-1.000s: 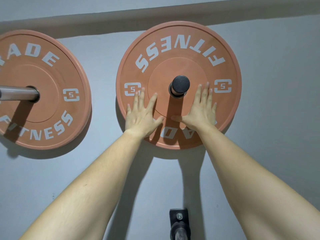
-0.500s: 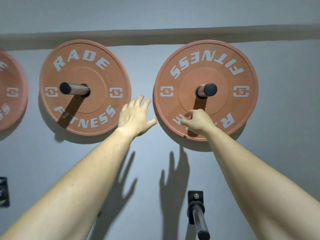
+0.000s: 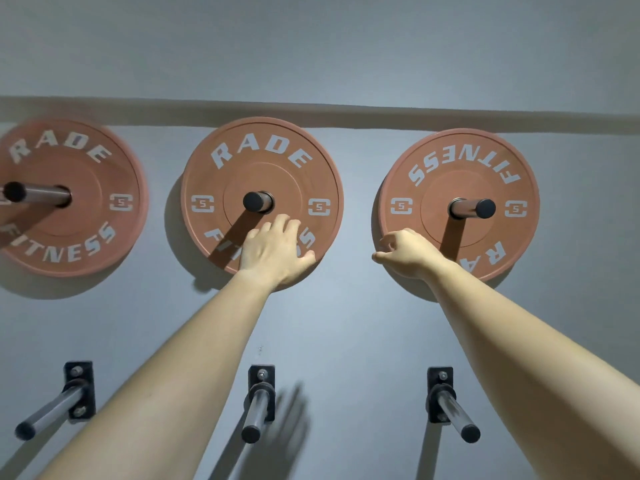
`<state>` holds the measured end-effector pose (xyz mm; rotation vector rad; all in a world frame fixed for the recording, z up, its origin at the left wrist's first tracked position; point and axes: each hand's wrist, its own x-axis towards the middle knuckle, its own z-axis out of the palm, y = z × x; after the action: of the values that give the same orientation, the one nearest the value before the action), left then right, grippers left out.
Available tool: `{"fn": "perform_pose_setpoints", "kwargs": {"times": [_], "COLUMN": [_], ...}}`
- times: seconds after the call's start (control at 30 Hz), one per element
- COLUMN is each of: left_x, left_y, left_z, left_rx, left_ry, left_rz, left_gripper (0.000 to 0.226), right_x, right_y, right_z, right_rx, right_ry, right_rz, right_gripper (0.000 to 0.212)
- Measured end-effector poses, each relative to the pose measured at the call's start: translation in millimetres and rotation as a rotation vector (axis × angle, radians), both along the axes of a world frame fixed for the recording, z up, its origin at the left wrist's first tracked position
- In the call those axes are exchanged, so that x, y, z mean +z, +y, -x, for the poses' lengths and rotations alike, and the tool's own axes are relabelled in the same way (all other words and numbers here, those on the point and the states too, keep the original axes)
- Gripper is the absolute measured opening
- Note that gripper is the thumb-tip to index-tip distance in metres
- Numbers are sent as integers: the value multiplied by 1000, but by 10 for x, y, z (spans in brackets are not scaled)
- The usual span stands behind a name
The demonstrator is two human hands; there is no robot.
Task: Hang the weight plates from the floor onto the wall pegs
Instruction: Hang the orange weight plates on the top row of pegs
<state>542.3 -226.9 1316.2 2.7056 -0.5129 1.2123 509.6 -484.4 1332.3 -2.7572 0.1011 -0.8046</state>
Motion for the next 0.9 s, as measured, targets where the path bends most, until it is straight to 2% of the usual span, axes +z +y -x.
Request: {"fn": "perform_pose_setpoints", "kwargs": {"times": [0.07,0.2,0.3,0.47,0.73,0.9], "left_x": [69,116,85,-100,-899,-1501], "left_y": [189,434,609,897,1235,1394], "left_z": [67,338,626,1254,2837,4059], "left_rx": [-11,-30,-37,-34,31,25], "left_ry": [38,72,79,64,41,83], "left_rz": [26,54,61,102,59,-30], "left_gripper": [67,67,68,66,65,66], "right_x": [111,239,247,126,-833,-1514], "right_y": [201,568,833,1178,1682,2008], "right_z": [129,408,659,1256,2779,3944], "right_rx": [-31,-44,-23,-4,23,9], "right_ry": [26,26,23,-26,-107,-21], "right_rz": [19,29,75,114,110,174], "right_gripper": [38,20,45,45,49,55]}}
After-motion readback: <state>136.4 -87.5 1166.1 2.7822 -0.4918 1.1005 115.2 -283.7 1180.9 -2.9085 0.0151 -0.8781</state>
